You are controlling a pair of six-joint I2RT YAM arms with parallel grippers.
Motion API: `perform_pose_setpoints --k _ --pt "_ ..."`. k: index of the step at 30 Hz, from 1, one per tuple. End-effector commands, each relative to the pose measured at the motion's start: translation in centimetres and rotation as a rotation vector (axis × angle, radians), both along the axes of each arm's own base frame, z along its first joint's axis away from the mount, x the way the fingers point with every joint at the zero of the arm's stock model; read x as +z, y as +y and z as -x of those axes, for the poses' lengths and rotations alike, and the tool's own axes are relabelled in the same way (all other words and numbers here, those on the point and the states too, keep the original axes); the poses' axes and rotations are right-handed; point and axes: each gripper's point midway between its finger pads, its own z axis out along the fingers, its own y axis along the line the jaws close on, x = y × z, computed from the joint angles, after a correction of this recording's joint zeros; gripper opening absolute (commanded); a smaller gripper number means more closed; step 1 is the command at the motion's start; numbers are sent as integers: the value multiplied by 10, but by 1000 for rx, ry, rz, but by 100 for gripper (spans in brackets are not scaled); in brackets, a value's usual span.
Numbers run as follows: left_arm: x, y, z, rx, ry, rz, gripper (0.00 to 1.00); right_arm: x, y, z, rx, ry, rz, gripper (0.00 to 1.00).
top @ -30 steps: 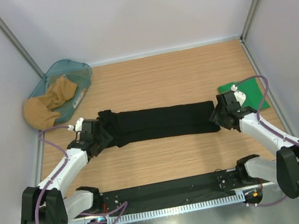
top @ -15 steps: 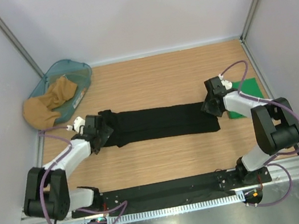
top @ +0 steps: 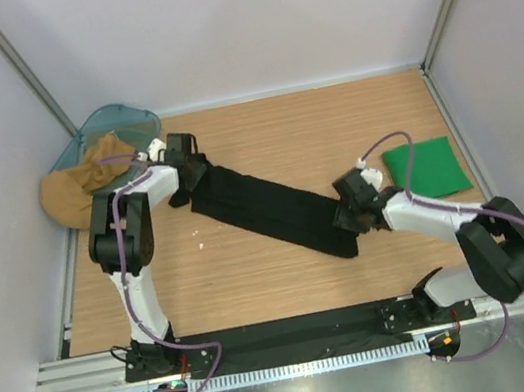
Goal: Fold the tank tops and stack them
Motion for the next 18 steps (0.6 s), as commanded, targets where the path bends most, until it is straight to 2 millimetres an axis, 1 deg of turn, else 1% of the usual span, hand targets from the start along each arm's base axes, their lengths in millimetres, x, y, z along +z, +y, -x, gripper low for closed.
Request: perform_pose_setpoints --k 1,2,3,4,5,6,7,8,9,10,11,12,13,14,15,16,17,18 --pt "-6 -48 -38 -154 13 99 34 -31 19 101 23 221 -43 41" --pt "-25 -67 -42 -210 39 94 34 -29 35 112 65 206 -88 42" --pt "-5 -88 -68 -252 -28 114 34 -27 43 124 90 190 -125 43" --pt "-3 -107 -76 -305 -41 134 33 -27 54 134 110 189 -155 43" --pt "-28 -132 -74 -368 -8 120 34 -22 80 151 200 183 -217 44" --pt "-1 -153 -94 -412 -69 131 35 -17 91 157 233 181 -241 44" --pt "2 -170 -98 -456 -82 138 38 -16 99 165 276 192 -238 44" --pt "4 -195 -96 -524 -88 161 41 -14 103 173 349 199 -214 44" --pt "10 -205 -104 -566 -101 149 47 1 115 169 385 178 -216 45" --pt "14 -212 -106 -593 -110 151 54 4 114 165 400 171 -175 47" --pt "19 -214 -107 -607 -116 151 72 7 101 164 410 174 -98 47" --pt "32 -212 -108 -617 -134 135 82 24 105 149 435 100 -68 51" --pt "40 -207 -108 -619 -144 113 94 35 105 143 453 58 -62 53" --pt "46 -198 -111 -605 -156 75 96 44 104 140 467 32 -52 56" --pt "65 -189 -107 -623 -181 31 97 55 105 131 487 -19 -35 64" --pt "74 -182 -106 -631 -191 14 98 61 105 127 489 -41 -31 67" --pt "75 -169 -103 -614 -178 -28 97 70 104 123 502 -67 -21 69" --pt "83 -161 -100 -616 -180 -52 98 72 101 118 492 -77 -2 71"
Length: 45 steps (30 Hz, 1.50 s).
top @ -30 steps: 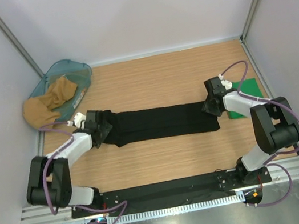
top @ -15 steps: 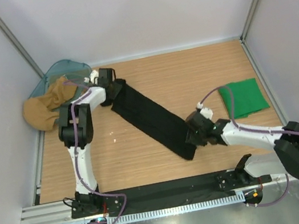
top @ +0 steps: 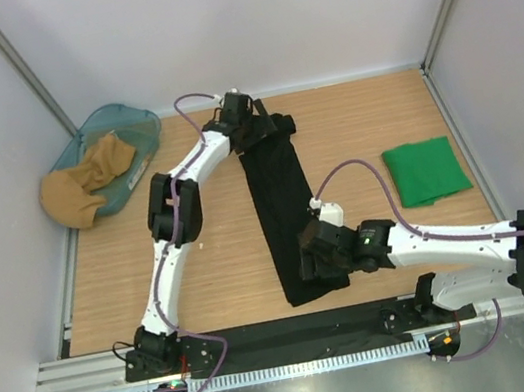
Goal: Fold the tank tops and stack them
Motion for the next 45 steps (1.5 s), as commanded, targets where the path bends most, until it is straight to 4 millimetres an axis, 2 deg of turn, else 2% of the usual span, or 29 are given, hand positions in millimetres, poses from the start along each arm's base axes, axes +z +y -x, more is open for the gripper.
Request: perform_pose_setpoints --k 1,2,3,4,5,6,7,8,9,10,11,12,14,16,17,19,23,29,33,36,41,45 --pt "86 65 -2 23 -119 -120 98 28 -17 -26 14 -141 85 72" --pt "81 73 9 21 -97 -159 98 31 -17 -34 12 -152 95 72" --pt "88 83 12 33 -106 -192 98 31 -25 -48 -12 -159 121 71" --pt "116 89 20 31 -149 -202 98 32 -25 -57 -14 -167 119 71" --pt "106 96 34 30 -112 -230 98 36 -25 -69 -24 -173 108 69" --pt "113 103 42 42 -116 -240 98 32 -27 -78 -32 -161 117 68" --pt "133 108 53 48 -141 -229 98 33 -36 -94 -53 -159 123 68" --pt "119 115 69 46 -103 -248 98 36 -34 -107 -64 -178 111 68" --pt "120 118 77 51 -102 -256 98 38 -32 -118 -66 -180 111 68" --pt "138 118 90 52 -128 -241 98 39 -34 -126 -62 -170 112 68" --pt "120 122 105 44 -89 -257 98 46 -26 -133 -48 -173 90 69" --pt "118 122 114 40 -83 -256 98 38 -20 -132 -19 -137 93 69" --pt "117 121 139 29 -77 -248 98 35 -5 -123 35 -78 45 66" --pt "118 114 152 12 -87 -225 97 28 7 -112 68 -50 -14 65" --pt "115 114 163 12 -78 -211 97 16 7 -98 76 -21 -6 64" --pt "104 103 179 -22 -60 -188 96 8 4 -79 85 -4 -11 64" --pt "89 84 202 -54 -15 -141 95 4 6 -36 99 19 -64 64" --pt "73 54 236 -128 18 -126 94 -2 -9 3 125 80 -89 66" --pt "69 23 266 -204 23 -100 93 -1 -12 12 147 97 -101 67" --pt "65 8 282 -233 37 -79 93 5 -6 18 168 108 -153 69" --pt "55 -10 309 -265 104 -2 91 14 -2 23 186 106 -189 70" --pt "36 -11 321 -217 171 48 88 10 -6 25 172 109 -187 71"
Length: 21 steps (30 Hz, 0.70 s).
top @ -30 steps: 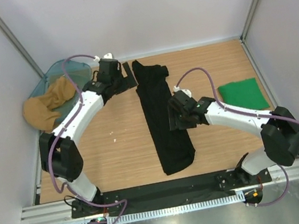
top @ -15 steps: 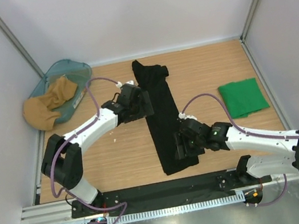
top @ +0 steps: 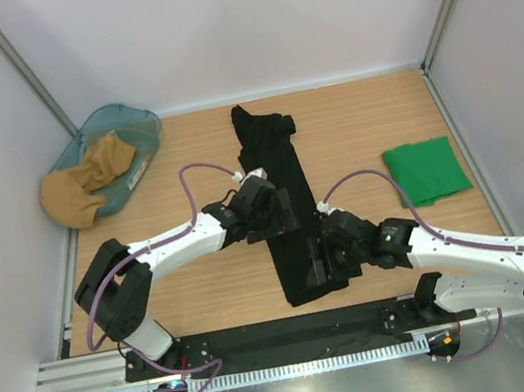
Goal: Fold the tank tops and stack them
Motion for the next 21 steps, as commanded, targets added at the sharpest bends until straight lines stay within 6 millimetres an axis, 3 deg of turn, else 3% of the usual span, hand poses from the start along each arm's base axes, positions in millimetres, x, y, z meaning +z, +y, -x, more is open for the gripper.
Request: perform_pose_setpoints --k 1,7,14,17,21 --pt "3 -11 3 68 25 120 88 -1 2 5 -3 11 -28 71" --pt "-13 -21 7 96 82 198 69 -7 4 6 -27 25 -50 66" --pt "-6 -12 15 109 49 201 54 17 -3 -10 -59 -71 -32 67" --pt "-6 -6 27 101 18 139 53 23 -3 -20 -64 -64 13 67" --pt "-10 10 36 126 -18 69 52 51 8 -45 -130 -34 -60 65"
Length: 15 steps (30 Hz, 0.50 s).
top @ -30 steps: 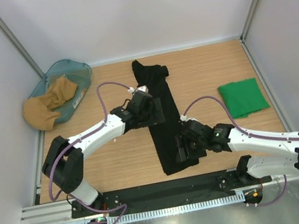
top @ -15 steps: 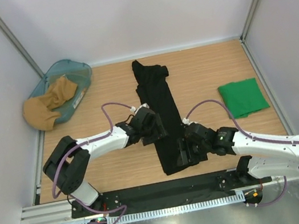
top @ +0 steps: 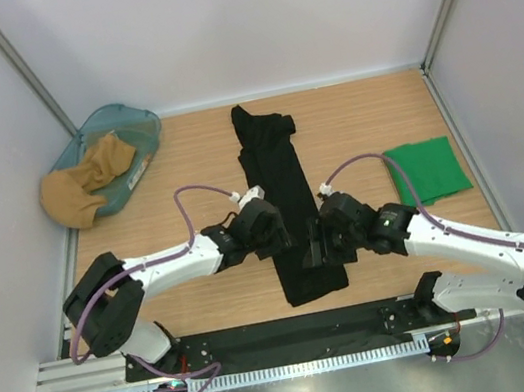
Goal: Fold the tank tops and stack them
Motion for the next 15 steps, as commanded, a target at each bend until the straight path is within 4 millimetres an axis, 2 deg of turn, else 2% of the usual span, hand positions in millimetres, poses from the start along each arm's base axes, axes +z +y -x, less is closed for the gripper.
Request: perform_pose_setpoints --k 1,3,4,5,6,7,8,9,10,11,13,14,15 --pt "12 14 3 48 -64 -24 49 34 7 -27 -60 -26 -79 65" --pt "7 23 10 60 -65 -37 47 49 4 -45 -103 -82 -79 63" --pt "9 25 10 72 -76 -38 45 49 1 -53 -120 -93 -54 63" --pt "10 25 17 65 -80 -38 42 50 -9 -66 -140 -122 -19 62" --pt "11 23 19 63 -86 -39 41 60 -10 -78 -148 -153 -19 61" --pt "12 19 26 46 -101 -47 38 54 -12 -87 -156 -141 15 61" --pt "15 14 28 41 -108 -46 38 54 -23 -103 -180 -172 60 58" --pt "15 10 32 30 -113 -54 37 63 -24 -118 -195 -203 70 57" --pt "21 2 39 10 -129 -58 37 55 -26 -130 -202 -197 105 57" --pt "18 -2 42 -3 -130 -76 36 52 -35 -145 -232 -203 133 56" --pt "19 -12 53 -35 -144 -98 36 56 -36 -168 -248 -219 132 54" --pt "23 -13 51 -25 -163 -119 36 44 -37 -180 -259 -201 155 53" --pt "18 -16 54 -32 -161 -140 36 46 -44 -196 -290 -215 160 52"
